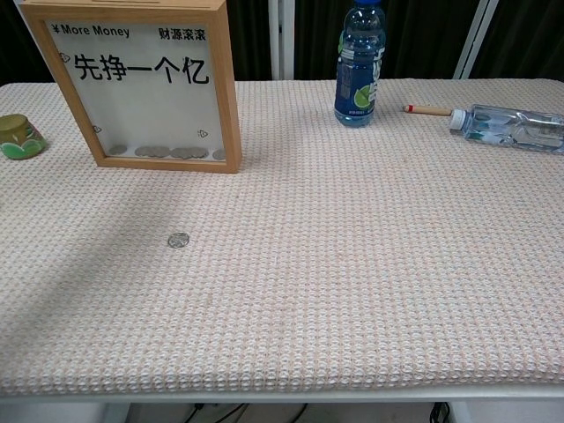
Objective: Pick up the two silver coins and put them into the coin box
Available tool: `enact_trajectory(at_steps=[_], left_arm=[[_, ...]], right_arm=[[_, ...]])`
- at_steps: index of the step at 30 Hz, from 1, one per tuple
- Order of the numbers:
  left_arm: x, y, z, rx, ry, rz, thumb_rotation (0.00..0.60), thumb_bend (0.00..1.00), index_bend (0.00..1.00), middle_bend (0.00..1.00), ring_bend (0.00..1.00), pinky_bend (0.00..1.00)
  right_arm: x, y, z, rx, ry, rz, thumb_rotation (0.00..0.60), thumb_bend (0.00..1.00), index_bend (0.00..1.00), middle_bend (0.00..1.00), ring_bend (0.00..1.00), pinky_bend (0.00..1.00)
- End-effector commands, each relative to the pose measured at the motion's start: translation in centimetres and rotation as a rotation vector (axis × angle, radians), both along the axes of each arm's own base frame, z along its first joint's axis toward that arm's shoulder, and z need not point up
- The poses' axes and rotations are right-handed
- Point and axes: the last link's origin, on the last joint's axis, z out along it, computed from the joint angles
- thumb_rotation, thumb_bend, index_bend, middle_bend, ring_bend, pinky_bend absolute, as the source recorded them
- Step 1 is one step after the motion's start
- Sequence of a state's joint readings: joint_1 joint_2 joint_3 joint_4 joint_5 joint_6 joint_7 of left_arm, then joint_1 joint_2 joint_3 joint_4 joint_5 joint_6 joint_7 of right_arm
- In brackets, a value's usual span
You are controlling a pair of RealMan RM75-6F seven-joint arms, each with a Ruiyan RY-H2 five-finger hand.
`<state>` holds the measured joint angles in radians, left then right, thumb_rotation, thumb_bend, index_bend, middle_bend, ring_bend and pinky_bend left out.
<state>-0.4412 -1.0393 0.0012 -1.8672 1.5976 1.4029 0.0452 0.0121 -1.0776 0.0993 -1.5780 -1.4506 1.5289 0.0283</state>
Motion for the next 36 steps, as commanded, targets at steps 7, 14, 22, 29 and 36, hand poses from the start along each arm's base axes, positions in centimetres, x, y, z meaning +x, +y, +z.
enact_trajectory(at_steps=[7,14,22,29,36], left_arm=[[-4.3,-1.0,-7.2,-0.141,0.002,0.035,0.6,0.42,0.38,0.31,0.16,0.28],[-3.4,-0.1,-11.3,-0.185,0.009,-0.045,0.6,0.42,0.39,0.31,0.16,0.28],[-3.3,1.3,-14.9,-0.217,0.046,-0.061,0.6,0.42,0.4,0.31,0.16,0.28],[-3.1,1.4,-17.2,-0.267,0.064,-0.068,0.6,0.39,0.4,0.31,0.16,0.28],[-2.2,1.7,-18.9,-0.271,0.081,-0.097,0.6,0.33,0.4,0.31,0.16,0.28]], right_arm=[[0.3,0.2,0.0,0.001,0.009,0.002,0.6,0.3,0.0,0.0,0.0,0.0],[0.1,0.4,0.0,0.001,0.001,-0.01,0.6,0.3,0.0,0.0,0.0,0.0],[-0.5,0.6,0.3,-0.003,-0.004,-0.03,0.6,0.3,0.0,0.0,0.0,0.0],[-1.0,0.5,0.2,0.002,-0.014,-0.041,0.6,0.3,0.0,0.0,0.0,0.0],[-0.9,0.2,0.0,0.011,-0.016,-0.034,0.6,0.3,0.0,0.0,0.0,0.0]])
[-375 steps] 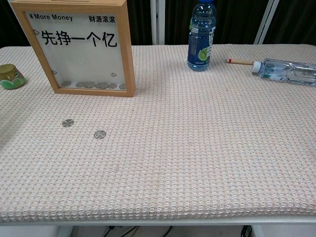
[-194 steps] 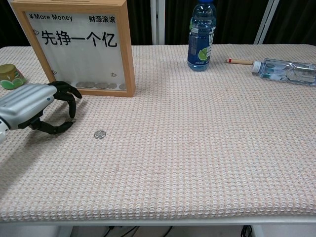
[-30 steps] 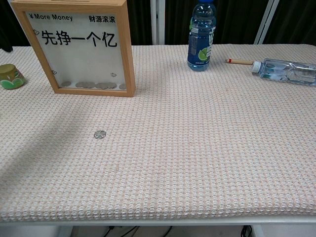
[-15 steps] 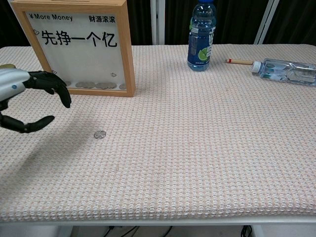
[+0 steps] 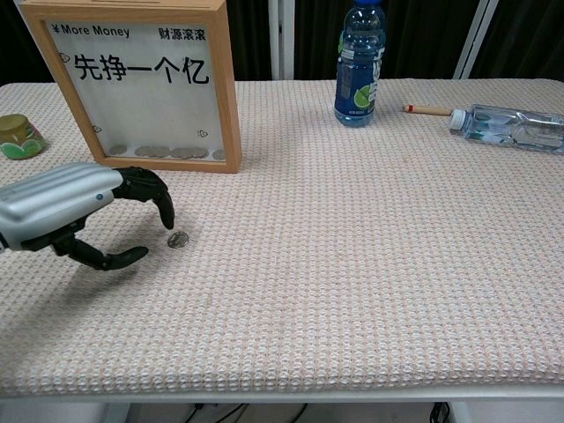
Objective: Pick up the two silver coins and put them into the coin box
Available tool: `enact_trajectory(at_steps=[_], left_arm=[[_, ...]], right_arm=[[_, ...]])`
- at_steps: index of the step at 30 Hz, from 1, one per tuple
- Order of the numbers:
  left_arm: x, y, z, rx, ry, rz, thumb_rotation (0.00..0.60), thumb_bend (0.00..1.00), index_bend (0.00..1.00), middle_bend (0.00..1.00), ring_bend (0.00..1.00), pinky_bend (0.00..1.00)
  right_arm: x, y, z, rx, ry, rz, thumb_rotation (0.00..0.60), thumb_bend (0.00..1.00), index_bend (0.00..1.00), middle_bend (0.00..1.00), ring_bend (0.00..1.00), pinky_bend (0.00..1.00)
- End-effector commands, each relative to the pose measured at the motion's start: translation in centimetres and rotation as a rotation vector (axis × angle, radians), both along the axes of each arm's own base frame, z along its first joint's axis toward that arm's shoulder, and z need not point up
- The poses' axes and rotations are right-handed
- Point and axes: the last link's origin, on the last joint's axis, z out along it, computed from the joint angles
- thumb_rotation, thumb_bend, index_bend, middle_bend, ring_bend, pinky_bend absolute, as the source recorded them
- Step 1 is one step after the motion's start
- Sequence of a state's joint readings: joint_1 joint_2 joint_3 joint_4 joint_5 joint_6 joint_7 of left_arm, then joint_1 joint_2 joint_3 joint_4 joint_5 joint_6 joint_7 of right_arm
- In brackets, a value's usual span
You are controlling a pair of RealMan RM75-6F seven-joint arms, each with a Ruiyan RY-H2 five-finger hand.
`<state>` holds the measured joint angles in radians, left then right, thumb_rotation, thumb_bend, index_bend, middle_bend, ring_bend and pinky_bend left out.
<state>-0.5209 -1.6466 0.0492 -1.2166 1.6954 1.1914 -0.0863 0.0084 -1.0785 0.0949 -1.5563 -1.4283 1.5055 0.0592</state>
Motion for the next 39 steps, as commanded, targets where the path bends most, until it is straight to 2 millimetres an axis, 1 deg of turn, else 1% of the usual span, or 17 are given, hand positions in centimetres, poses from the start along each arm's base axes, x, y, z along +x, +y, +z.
enact_trajectory(at_steps=[1,4,9,23,30,39], left_arm=[[0.3,0.3,-0.7,0.009,0.014,-0.016,0.6,0.31,0.39,0.31,0.16,0.28],[0.3,0.5,-1.2,0.01,0.026,-0.013,0.6,0.28,0.39,0.31,0.16,0.28],[-0.1,0.7,-1.5,0.017,0.036,0.0,0.6,0.28,0.39,0.31,0.16,0.28],[0.0,1.1,-2.3,0.034,0.049,0.001,0.6,0.28,0.4,0.3,0.16,0.28],[0.0,0.9,-2.5,0.048,0.061,-0.027,0.6,0.28,0.4,0.23,0.1,0.24],[-0.2,0.8,-2.5,0.044,0.064,-0.025,0.6,0.28,0.41,0.21,0.07,0.21]], right_arm=[[0.0,0.0,0.0,0.001,-0.002,0.0,0.6,0.3,0.0,0.0,0.0,0.0],[-0.2,0.0,-0.1,0.002,-0.003,-0.006,0.6,0.3,0.0,0.0,0.0,0.0],[-0.5,0.1,0.0,0.0,-0.004,-0.017,0.6,0.3,0.0,0.0,0.0,0.0],[-0.7,0.1,0.1,0.003,-0.006,-0.019,0.6,0.3,0.0,0.0,0.0,0.0],[-0.9,0.2,0.2,0.001,-0.007,-0.024,0.6,0.3,0.0,0.0,0.0,0.0],[-1.0,0.2,-0.1,0.009,-0.009,-0.027,0.6,0.3,0.0,0.0,0.0,0.0]])
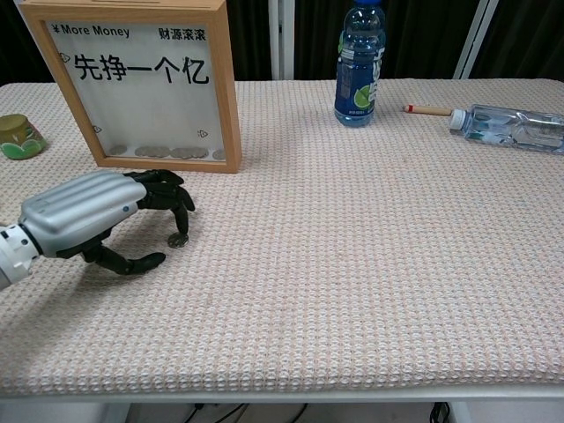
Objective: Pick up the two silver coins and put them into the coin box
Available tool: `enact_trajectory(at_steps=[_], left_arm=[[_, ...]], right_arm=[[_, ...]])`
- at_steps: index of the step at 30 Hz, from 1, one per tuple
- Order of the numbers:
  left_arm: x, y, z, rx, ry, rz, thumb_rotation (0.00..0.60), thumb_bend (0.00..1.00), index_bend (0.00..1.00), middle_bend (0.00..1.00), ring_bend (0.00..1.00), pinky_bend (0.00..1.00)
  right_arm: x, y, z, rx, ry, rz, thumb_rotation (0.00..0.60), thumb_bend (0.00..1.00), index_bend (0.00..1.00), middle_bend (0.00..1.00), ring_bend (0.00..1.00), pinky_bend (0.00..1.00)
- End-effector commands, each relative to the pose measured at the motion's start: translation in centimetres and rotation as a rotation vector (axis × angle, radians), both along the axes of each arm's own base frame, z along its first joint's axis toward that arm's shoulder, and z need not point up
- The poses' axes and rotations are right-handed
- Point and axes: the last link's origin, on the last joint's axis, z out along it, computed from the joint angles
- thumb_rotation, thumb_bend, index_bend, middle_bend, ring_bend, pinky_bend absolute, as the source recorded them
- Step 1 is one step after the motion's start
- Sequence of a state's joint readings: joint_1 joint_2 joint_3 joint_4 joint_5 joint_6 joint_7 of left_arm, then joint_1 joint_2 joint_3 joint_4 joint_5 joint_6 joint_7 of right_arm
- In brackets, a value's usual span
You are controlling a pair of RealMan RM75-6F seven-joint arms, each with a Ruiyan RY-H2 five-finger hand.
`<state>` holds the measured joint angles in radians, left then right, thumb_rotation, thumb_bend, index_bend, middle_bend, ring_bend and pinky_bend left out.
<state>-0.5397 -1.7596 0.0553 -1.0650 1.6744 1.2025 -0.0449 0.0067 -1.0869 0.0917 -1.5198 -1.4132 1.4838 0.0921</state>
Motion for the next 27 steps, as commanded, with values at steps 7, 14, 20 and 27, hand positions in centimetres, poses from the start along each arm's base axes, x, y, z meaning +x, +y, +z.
enact_trajectory(at_steps=[7,14,20,27], left_arm=[[-0.15,0.12,-0.14,-0.004,0.008,0.013,0.6,0.28,0.41,0.21,0.07,0.21],[0.01,0.07,-0.36,-0.014,0.017,0.008,0.6,0.28,0.4,0.21,0.07,0.21],[-0.01,0.25,-0.49,-0.016,0.025,0.011,0.6,0.28,0.38,0.21,0.07,0.21],[0.06,0.31,-0.68,-0.019,0.028,0.011,0.6,0.28,0.38,0.21,0.07,0.21]], right_arm=[[-0.08,0.09,-0.01,0.001,0.002,-0.002,0.6,0.3,0.0,0.0,0.0,0.0],[-0.09,0.03,-0.18,0.006,0.001,-0.002,0.6,0.3,0.0,0.0,0.0,0.0],[-0.14,0.02,-0.2,0.008,0.002,-0.002,0.6,0.3,0.0,0.0,0.0,0.0],[-0.21,0.07,-0.15,0.008,0.001,-0.003,0.6,0.3,0.0,0.0,0.0,0.0]])
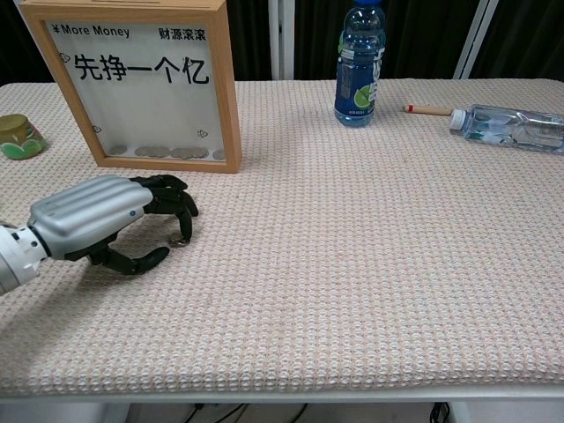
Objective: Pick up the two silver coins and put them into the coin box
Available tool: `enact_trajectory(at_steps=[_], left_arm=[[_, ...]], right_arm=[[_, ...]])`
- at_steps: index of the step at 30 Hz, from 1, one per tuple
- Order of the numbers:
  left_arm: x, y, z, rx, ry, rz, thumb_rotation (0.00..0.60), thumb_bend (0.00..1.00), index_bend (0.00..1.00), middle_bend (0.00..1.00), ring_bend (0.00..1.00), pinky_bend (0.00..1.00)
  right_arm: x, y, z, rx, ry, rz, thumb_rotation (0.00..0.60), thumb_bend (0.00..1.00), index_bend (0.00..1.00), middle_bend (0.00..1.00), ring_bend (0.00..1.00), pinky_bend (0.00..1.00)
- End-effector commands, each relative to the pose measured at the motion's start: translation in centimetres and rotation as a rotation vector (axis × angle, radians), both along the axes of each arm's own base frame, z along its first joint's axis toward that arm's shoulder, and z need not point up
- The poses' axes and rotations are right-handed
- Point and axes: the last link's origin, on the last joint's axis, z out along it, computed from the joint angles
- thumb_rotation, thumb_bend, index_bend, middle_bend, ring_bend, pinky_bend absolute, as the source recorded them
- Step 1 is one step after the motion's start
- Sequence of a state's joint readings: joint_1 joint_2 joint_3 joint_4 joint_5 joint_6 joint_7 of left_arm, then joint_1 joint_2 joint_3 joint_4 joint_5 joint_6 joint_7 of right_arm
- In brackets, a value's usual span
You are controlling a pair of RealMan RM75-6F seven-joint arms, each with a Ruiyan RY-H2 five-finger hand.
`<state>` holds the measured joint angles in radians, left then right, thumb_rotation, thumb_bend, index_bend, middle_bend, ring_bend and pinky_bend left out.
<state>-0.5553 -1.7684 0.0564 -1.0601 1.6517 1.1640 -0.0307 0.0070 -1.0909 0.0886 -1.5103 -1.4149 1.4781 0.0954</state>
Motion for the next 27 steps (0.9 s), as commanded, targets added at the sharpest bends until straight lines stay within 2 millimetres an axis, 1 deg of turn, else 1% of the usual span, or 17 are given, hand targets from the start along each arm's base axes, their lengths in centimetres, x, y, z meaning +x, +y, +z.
enact_trajectory(at_steps=[1,14,27], left_arm=[[0.0,0.0,-0.1,-0.001,-0.001,0.0,0.6,0.28,0.38,0.21,0.07,0.21],[0.3,0.5,-0.6,0.006,-0.023,0.002,0.6,0.28,0.45,0.21,0.07,0.21],[0.7,1.2,-0.8,0.021,-0.045,-0.01,0.6,0.28,0.5,0.23,0.07,0.21]], right_arm=[[0.0,0.0,0.0,0.001,-0.001,-0.001,0.6,0.3,0.0,0.0,0.0,0.0],[-0.3,0.1,0.1,-0.004,-0.002,-0.007,0.6,0.3,0.0,0.0,0.0,0.0],[-0.4,0.3,0.3,-0.01,-0.005,-0.01,0.6,0.3,0.0,0.0,0.0,0.0]])
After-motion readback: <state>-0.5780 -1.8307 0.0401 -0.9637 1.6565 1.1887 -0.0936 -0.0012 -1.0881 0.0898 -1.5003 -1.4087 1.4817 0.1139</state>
